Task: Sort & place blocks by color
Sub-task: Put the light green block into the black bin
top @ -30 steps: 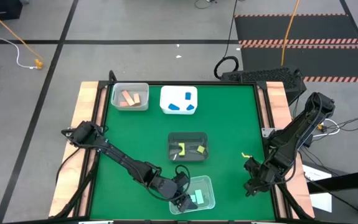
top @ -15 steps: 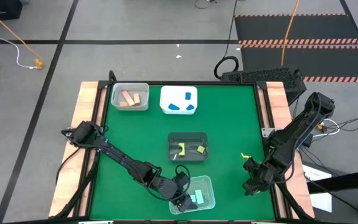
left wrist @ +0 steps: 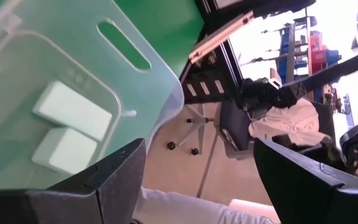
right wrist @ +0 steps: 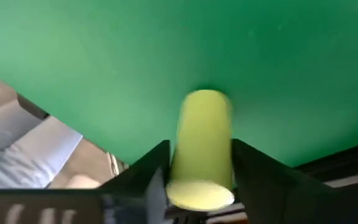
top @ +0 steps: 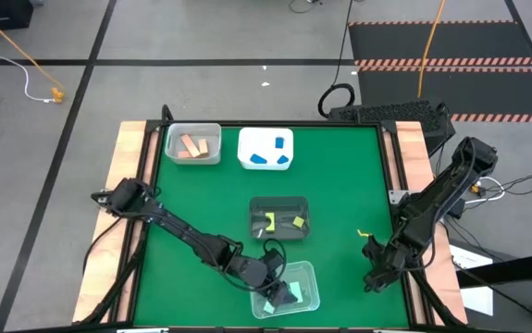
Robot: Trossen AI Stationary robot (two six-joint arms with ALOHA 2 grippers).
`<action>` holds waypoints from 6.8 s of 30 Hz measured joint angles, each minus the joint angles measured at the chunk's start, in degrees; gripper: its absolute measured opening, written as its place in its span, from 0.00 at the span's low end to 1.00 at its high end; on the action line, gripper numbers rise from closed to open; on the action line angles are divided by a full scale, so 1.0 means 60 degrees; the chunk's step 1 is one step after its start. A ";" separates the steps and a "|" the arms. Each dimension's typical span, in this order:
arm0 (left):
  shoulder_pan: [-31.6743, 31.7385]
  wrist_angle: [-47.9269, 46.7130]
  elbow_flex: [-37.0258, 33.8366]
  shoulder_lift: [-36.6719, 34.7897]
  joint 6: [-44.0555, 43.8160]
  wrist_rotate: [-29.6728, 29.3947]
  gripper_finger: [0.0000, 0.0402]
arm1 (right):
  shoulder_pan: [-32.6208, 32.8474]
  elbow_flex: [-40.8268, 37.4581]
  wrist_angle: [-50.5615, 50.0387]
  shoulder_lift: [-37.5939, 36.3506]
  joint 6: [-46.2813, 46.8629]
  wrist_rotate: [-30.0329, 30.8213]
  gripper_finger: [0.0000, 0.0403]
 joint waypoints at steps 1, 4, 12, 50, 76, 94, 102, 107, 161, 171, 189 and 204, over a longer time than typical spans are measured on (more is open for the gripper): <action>0.0058 0.0000 0.0000 0.0000 0.0005 0.0000 0.74 | 0.0004 -0.0091 0.0150 0.0000 0.0000 -0.0161 0.38; 0.0240 0.0000 0.0000 0.0000 0.0016 0.0004 0.74 | 0.0053 -0.0297 0.0523 -0.0004 -0.0141 -0.0488 0.27; 0.0887 0.0075 0.0000 -0.0004 0.0432 0.0025 0.74 | 0.0041 -0.0383 0.0993 -0.0017 -0.1194 -0.0417 0.27; 0.4033 0.8212 -0.0004 -0.0015 0.9008 -0.2119 0.74 | -0.2358 -0.0386 0.8900 -0.4832 -1.4874 1.2251 0.27; 0.4390 0.7465 0.1544 -0.0007 0.9801 -0.1867 0.74 | -0.6574 -0.0379 1.2865 -0.2667 -1.5356 0.7125 0.27; 0.4399 0.7222 0.1559 -0.0015 0.8680 -0.1346 0.28 | -0.6587 -0.0379 1.2857 -0.2281 -1.4700 0.7053 0.34; 0.4206 0.6584 0.1541 -0.0213 0.8846 -0.1254 0.28 | -0.6590 -0.0375 1.1388 -0.2902 -1.3921 0.5971 0.51; 0.4160 0.4635 0.1541 -0.0740 0.9034 -0.1208 0.28 | -0.6587 -0.0372 0.8802 -0.3708 -1.2664 0.4827 0.58; 0.2395 -0.3115 0.1157 0.0709 0.7670 -0.4376 0.29 | -0.6587 -0.0944 0.4832 -0.4750 -1.1493 0.2907 0.56; 0.2198 -0.1451 -0.0241 0.0703 0.6087 -0.4224 0.29 | -0.6587 -0.0944 0.4759 -0.4750 -1.1529 0.2932 0.56; 0.2613 -0.0764 -0.0619 0.0612 0.6461 -0.4353 0.29 | -0.6590 -0.0944 0.4762 -0.4747 -1.1424 0.3905 0.56; 0.3190 -0.1020 -0.0619 0.0612 0.5952 -0.2573 0.29 | -0.6590 -0.0944 0.4766 -0.4747 -1.1423 0.3886 0.56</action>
